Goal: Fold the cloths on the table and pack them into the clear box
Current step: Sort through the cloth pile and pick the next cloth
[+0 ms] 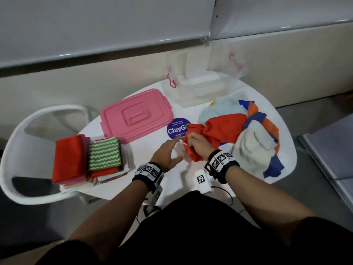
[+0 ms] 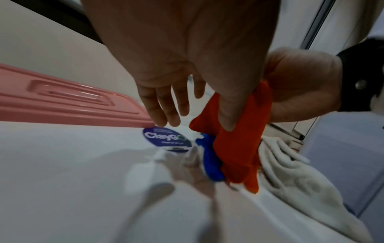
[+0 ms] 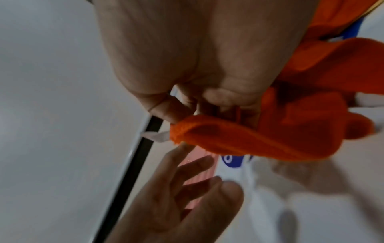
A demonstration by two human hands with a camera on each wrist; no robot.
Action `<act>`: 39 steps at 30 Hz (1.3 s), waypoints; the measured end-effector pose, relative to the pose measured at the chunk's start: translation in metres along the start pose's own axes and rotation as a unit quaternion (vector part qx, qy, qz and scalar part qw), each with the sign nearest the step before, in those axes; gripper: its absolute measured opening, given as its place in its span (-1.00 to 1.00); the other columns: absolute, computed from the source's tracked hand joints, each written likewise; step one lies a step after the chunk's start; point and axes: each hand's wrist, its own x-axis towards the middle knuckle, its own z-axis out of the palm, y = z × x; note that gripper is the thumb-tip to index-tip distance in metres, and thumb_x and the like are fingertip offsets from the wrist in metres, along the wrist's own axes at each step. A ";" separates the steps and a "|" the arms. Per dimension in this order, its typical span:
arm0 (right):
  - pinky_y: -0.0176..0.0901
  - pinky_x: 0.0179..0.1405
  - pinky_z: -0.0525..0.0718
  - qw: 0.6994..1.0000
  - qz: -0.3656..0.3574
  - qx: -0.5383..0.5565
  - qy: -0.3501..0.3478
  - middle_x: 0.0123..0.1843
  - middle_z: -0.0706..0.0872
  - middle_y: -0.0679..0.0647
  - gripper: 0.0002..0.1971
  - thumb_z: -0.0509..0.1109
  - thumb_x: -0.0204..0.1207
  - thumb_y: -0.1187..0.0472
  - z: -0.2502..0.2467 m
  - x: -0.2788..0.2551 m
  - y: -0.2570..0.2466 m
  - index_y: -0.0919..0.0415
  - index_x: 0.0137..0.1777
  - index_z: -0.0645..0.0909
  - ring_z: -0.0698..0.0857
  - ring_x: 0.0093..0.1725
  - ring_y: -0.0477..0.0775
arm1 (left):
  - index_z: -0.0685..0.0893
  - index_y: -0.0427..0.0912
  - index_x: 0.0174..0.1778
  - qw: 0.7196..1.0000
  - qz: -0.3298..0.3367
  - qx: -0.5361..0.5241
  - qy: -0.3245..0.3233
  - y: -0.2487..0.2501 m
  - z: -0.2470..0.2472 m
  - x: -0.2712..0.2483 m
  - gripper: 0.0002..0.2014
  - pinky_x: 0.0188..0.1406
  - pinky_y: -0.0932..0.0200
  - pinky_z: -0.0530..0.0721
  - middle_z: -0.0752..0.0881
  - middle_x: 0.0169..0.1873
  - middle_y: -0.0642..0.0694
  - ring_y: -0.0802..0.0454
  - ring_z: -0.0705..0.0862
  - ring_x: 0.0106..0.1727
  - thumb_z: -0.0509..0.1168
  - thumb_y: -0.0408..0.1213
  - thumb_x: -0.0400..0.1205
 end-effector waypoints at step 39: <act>-0.18 0.31 0.65 0.954 -0.235 0.177 0.052 0.15 0.81 0.14 -0.81 0.48 0.57 0.28 -0.129 -0.025 -0.074 0.22 0.16 0.77 0.75 0.17 0.03 | 0.60 -0.03 -0.16 0.874 0.021 -0.336 0.351 0.096 -0.148 -0.020 -0.76 -0.13 0.41 0.57 0.66 -0.23 0.10 0.26 0.62 -0.21 0.43 -0.49 0.55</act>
